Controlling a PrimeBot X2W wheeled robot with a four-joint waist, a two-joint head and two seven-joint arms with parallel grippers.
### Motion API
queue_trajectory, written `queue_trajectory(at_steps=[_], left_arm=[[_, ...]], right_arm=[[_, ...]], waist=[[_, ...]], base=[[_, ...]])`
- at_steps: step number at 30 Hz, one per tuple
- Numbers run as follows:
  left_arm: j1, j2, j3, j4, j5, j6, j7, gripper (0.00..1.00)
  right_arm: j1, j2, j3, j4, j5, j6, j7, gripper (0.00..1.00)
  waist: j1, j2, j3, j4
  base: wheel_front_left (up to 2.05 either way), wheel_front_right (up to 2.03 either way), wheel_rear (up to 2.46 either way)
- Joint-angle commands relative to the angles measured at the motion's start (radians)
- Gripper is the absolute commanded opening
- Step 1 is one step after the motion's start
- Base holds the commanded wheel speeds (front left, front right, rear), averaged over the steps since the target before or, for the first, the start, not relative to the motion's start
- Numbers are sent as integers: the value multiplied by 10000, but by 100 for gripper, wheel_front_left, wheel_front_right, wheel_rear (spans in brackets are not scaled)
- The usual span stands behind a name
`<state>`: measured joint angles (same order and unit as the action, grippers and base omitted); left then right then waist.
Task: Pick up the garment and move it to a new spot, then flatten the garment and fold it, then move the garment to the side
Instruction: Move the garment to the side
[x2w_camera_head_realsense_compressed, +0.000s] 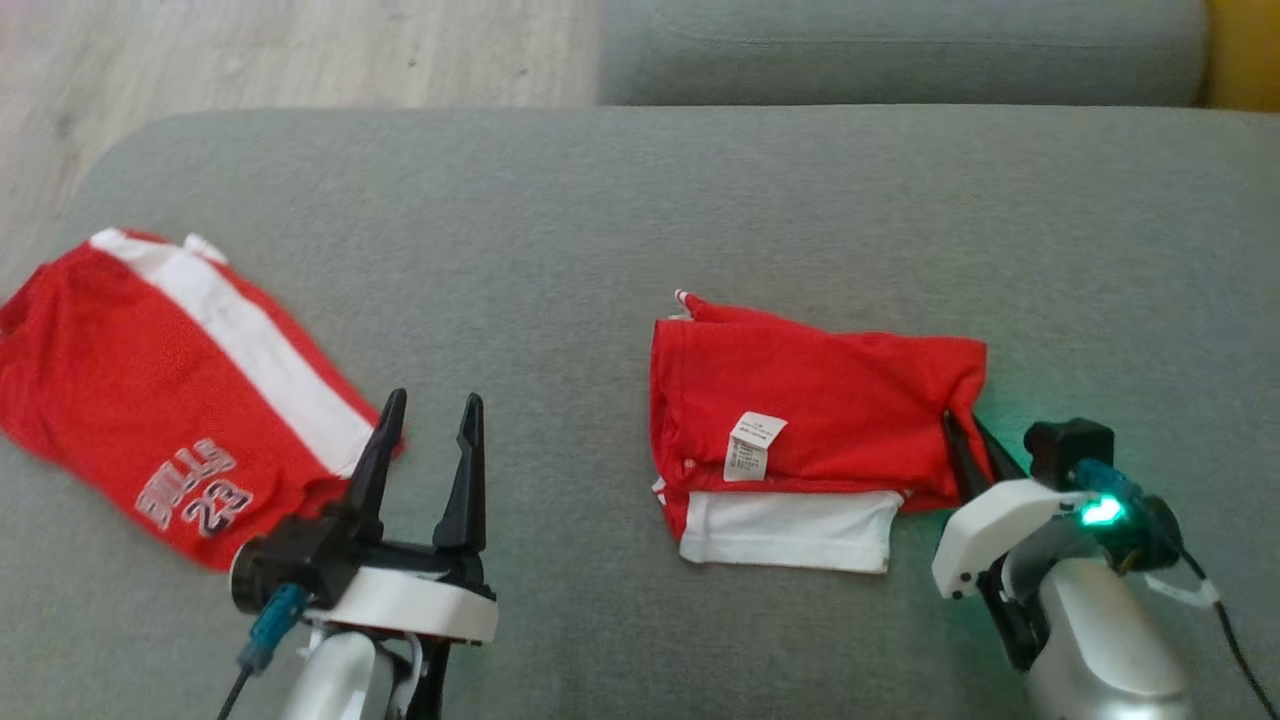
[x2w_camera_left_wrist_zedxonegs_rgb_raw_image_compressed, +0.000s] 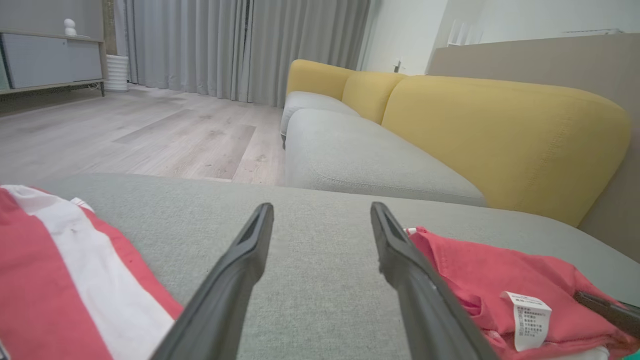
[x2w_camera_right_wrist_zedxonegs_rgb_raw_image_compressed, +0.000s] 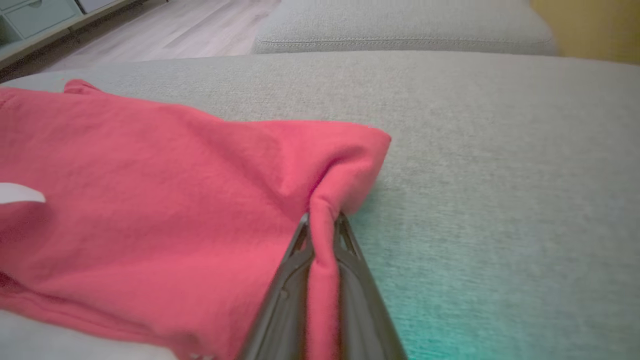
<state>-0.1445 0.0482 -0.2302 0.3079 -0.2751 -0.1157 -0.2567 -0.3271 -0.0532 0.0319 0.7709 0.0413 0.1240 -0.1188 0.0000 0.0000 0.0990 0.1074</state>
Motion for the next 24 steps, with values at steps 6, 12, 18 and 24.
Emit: queue_trajectory(at_steps=[6,12,18,24], left_arm=[[-283,20,140,-406,195,-62,-51,100],[-770,20,-277,-683,216,-84,-51,100],[-1443,20,-600,-822,236,-101,-51,100],[-1877,20,-661,-825,274,-118,-51,100]], right_arm=[[-877,-925,489,-793,-343,67,182,0],[-1546,-2413,643,-1238,-444,67,640,0],[-2169,-3711,576,-1161,-315,67,900,0],[-2710,-4455,34,-823,-437,67,864,0]], waist=[[0,0,-102,-935],[0,0,455,-1640],[0,0,1137,-1936],[0,0,1595,-1905]], base=[[0,0,0],[0,0,0],[0,0,0],[0,0,0]])
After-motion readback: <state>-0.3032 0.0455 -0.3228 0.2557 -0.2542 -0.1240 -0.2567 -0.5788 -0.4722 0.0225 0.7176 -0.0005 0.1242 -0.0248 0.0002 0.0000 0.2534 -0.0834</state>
